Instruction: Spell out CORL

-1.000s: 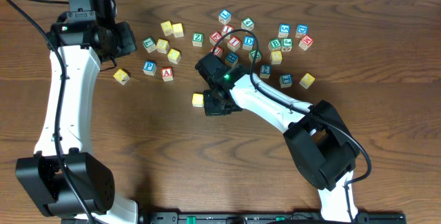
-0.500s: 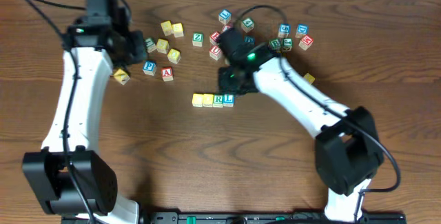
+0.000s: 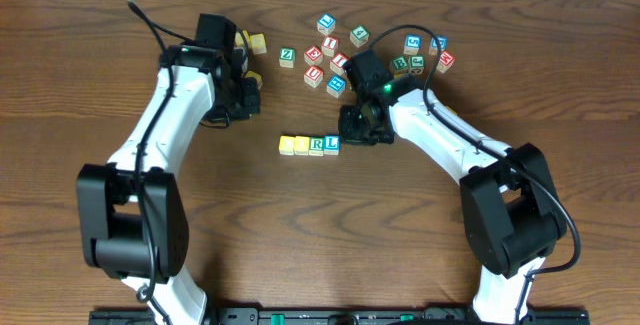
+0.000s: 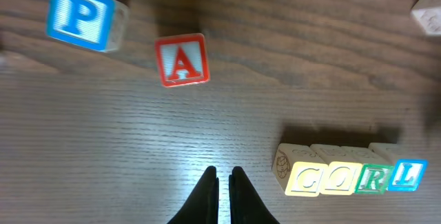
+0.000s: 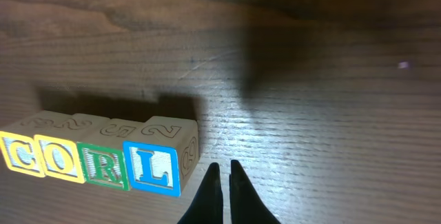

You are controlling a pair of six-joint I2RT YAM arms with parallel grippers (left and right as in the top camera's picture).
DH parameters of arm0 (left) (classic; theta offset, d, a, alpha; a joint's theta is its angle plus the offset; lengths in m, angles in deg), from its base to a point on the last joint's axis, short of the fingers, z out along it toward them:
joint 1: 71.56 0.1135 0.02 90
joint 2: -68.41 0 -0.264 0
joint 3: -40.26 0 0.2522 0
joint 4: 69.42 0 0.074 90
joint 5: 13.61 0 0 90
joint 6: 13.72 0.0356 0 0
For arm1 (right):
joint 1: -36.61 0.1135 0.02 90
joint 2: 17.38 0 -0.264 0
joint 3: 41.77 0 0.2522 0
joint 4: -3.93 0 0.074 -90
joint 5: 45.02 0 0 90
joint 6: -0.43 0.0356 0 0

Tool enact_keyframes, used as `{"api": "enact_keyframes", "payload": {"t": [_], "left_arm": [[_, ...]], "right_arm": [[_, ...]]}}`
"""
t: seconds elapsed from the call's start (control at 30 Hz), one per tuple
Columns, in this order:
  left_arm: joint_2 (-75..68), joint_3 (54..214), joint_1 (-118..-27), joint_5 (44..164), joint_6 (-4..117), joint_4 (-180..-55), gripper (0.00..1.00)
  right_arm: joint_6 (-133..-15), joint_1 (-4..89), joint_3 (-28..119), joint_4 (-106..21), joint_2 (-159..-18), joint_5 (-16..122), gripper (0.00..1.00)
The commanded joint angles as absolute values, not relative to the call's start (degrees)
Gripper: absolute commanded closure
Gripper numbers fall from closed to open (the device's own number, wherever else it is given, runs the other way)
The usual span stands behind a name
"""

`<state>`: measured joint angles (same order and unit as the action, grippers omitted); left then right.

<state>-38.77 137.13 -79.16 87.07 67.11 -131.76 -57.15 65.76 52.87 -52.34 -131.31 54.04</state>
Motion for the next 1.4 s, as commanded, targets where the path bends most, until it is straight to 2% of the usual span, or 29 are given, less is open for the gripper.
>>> {"api": "enact_keyframes", "payload": {"t": [0.0, 0.27, 0.7, 0.9, 1.37], "left_arm": [[-40.8, 136.8, -79.4, 89.9, 67.0, -131.7, 0.92], [-44.2, 135.6, -79.4, 94.8, 67.0, -131.5, 0.92], [-44.5, 131.8, -79.5, 95.5, 68.6, -129.3, 0.92], [-44.6, 130.2, -80.8, 99.0, 71.8, -127.8, 0.92], [-44.6, 130.2, -84.8, 99.1, 71.7, -126.1, 0.92]], "right_arm": [[-56.8, 66.4, 50.8, -50.3, -130.9, 54.7, 0.99], [-54.9, 66.7, 48.0, -46.3, -130.9, 55.7, 0.99], [-54.4, 66.7, 48.0, -46.0, -130.9, 55.7, 0.99], [-54.4, 66.7, 47.9, -46.0, -130.9, 55.7, 0.99], [-54.4, 67.4, 47.9, -45.8, -130.9, 55.7, 0.99]]}}
